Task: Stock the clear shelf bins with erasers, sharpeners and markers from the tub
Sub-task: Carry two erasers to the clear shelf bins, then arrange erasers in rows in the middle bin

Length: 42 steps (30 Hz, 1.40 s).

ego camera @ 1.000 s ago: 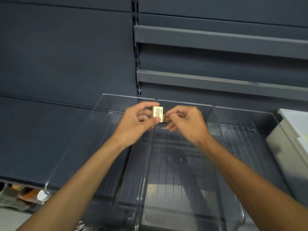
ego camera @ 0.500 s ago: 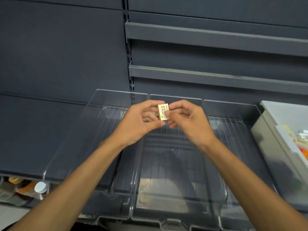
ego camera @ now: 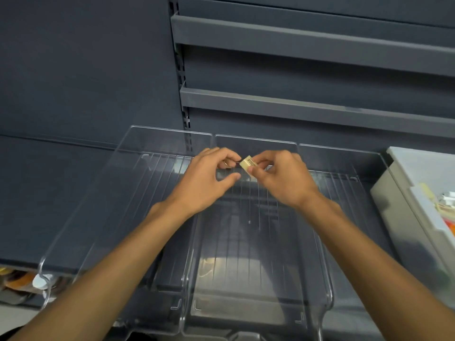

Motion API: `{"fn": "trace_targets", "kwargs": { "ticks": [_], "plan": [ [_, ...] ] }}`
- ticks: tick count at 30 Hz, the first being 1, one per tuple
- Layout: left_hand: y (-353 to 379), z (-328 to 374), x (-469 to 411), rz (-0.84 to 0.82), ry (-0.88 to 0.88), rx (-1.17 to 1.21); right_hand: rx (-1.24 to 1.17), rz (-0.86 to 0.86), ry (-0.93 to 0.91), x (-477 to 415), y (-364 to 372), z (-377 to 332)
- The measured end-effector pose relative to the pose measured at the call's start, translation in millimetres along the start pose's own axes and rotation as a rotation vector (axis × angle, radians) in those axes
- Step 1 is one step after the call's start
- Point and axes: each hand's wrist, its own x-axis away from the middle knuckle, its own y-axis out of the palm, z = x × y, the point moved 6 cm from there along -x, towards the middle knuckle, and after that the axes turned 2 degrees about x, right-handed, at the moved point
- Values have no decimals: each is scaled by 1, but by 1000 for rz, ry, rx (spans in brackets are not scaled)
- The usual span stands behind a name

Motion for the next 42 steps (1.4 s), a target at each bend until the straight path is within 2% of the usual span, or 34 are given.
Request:
{"fn": "trace_targets", "kwargs": {
  "ticks": [5,9,22,26,34,37,42],
  "plan": [
    [-5,-8,-6,34,16,-125,264,-37,46,-26,10,7],
    [-7,-13,-6,35,-16,-141,413,-105,-14,-42,29,1],
    [-2,-20,-7,-22,-23,-159,504,-31,-157,-54,57,2],
    [-2,-21,-8,-18,-14,-168,548,3,-146,-56,59,2],
    [0,-22,-10,-7,-13,-169,333,-137,-89,-48,54,4],
    [0,-18,-11,-4,1,-211,135,-165,-28,-38,46,8],
    [-3,0,-5,-2,18,-249,-291,5,46,-4,23,9]
  ]
}}
